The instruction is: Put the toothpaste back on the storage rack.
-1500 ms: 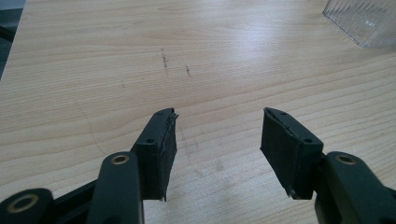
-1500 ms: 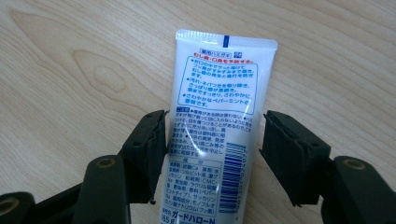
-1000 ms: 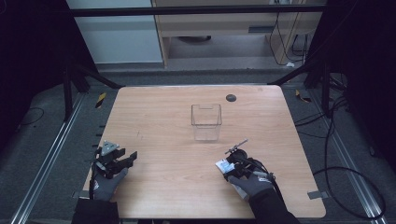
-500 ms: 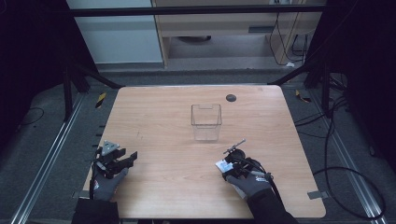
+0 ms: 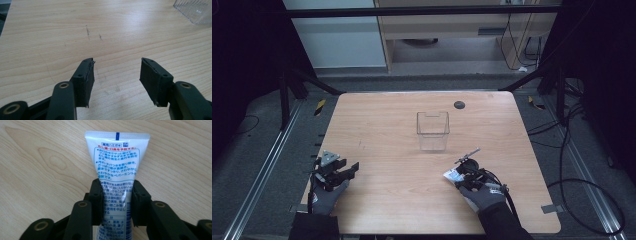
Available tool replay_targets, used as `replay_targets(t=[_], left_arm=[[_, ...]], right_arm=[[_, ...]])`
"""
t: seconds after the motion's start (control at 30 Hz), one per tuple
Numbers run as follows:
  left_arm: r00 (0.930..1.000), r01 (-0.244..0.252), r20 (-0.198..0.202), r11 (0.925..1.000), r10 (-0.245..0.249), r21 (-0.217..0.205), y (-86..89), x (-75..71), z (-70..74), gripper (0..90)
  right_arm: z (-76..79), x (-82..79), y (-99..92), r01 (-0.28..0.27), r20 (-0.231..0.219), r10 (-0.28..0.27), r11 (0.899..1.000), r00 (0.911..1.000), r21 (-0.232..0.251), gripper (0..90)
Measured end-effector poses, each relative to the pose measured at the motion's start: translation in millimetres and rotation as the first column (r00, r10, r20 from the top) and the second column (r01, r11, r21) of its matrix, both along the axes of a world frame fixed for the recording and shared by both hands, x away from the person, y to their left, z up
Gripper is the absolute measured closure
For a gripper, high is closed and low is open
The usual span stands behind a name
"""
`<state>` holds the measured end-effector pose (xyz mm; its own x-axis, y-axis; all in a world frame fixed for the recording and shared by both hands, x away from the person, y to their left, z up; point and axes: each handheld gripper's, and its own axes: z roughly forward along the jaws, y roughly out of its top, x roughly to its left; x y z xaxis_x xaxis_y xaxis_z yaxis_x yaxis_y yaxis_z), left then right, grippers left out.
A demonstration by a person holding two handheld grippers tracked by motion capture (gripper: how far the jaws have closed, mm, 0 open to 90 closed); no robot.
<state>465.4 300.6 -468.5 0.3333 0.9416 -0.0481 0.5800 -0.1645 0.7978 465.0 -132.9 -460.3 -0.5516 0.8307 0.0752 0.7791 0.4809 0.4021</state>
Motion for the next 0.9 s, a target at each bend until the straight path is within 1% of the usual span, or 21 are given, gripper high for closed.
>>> replay_targets(t=[0.1,0.17,0.2,0.27,0.4,0.43,0.47,0.57,0.6,0.63,0.67,0.7,0.77,0.9], left_arm=[[1.0000,0.000,0.000,1.0000,0.000,-0.001,0.1,0.0,0.1,44.1],[1.0000,0.001,0.001,1.0000,-0.001,0.000,0.5,0.0,0.3,44.1],[1.0000,0.000,0.001,1.0000,0.000,-0.001,0.5,0.0,0.3,44.1],[1.0000,0.000,0.002,1.0000,0.000,-0.002,0.6,-0.1,0.4,44.1],[1.0000,0.000,0.002,1.0000,0.000,-0.003,0.3,-0.2,0.7,44.1],[1.0000,0.000,0.002,1.0000,0.000,-0.003,0.3,-0.2,0.7,44.1],[1.0000,0.000,0.003,1.0000,0.000,-0.002,0.2,-0.1,0.6,44.1],[1.0000,0.000,0.002,1.0000,0.000,-0.002,0.1,0.0,0.4,44.1],[1.0000,0.000,0.002,1.0000,0.000,-0.002,0.1,0.0,0.4,44.1],[1.0000,-0.001,0.002,1.0000,0.001,-0.002,0.2,0.0,0.4,44.1],[1.0000,-0.001,0.002,1.0000,0.001,-0.002,0.2,0.0,0.4,44.1],[1.0000,-0.001,0.002,1.0000,0.001,-0.003,0.2,0.0,0.5,44.2],[1.0000,-0.001,0.001,1.0000,0.001,-0.001,0.1,0.0,0.4,44.1],[1.0000,-0.002,0.002,1.0000,0.002,-0.001,0.1,0.0,0.4,44.2]], right_arm=[[2.7,-2.4,-1.1,-0.007,-0.008,0.007,1.000,0.9999,-0.002,71.4],[5.8,-3.7,-2.7,-0.005,-0.002,0.005,1.000,1.0000,0.009,72.0],[7.5,-3.7,-3.9,-0.009,0.007,0.009,1.000,0.9999,0.012,72.2],[12.0,-4.1,-6.6,-0.007,0.021,0.006,0.999,0.9997,0.035,72.3],[22.0,-5.5,-12.6,0.000,0.075,-0.007,0.996,0.9972,0.088,72.5],[22.0,-5.5,-12.6,0.000,0.075,-0.007,0.996,0.9972,0.088,72.5],[27.2,-6.2,-15.3,0.004,0.104,-0.018,0.992,0.9944,0.129,72.6],[32.3,-7.0,-17.4,0.007,0.146,-0.032,0.986,0.9888,0.169,72.8],[32.3,-7.0,-17.4,0.007,0.146,-0.032,0.986,0.9888,0.169,72.8],[35.8,-7.8,-18.6,0.008,0.182,-0.045,0.979,0.9823,0.201,72.9],[35.8,-7.8,-18.6,0.008,0.182,-0.045,0.979,0.9823,0.201,72.9],[38.4,-7.7,-19.6,0.004,0.210,-0.053,0.974,0.9763,0.226,72.9],[41.4,-7.1,-20.5,-0.005,0.231,-0.055,0.968,0.9714,0.253,73.0],[48.8,-5.6,-20.4,-0.017,0.261,-0.060,0.960,0.9634,0.281,73.1]])
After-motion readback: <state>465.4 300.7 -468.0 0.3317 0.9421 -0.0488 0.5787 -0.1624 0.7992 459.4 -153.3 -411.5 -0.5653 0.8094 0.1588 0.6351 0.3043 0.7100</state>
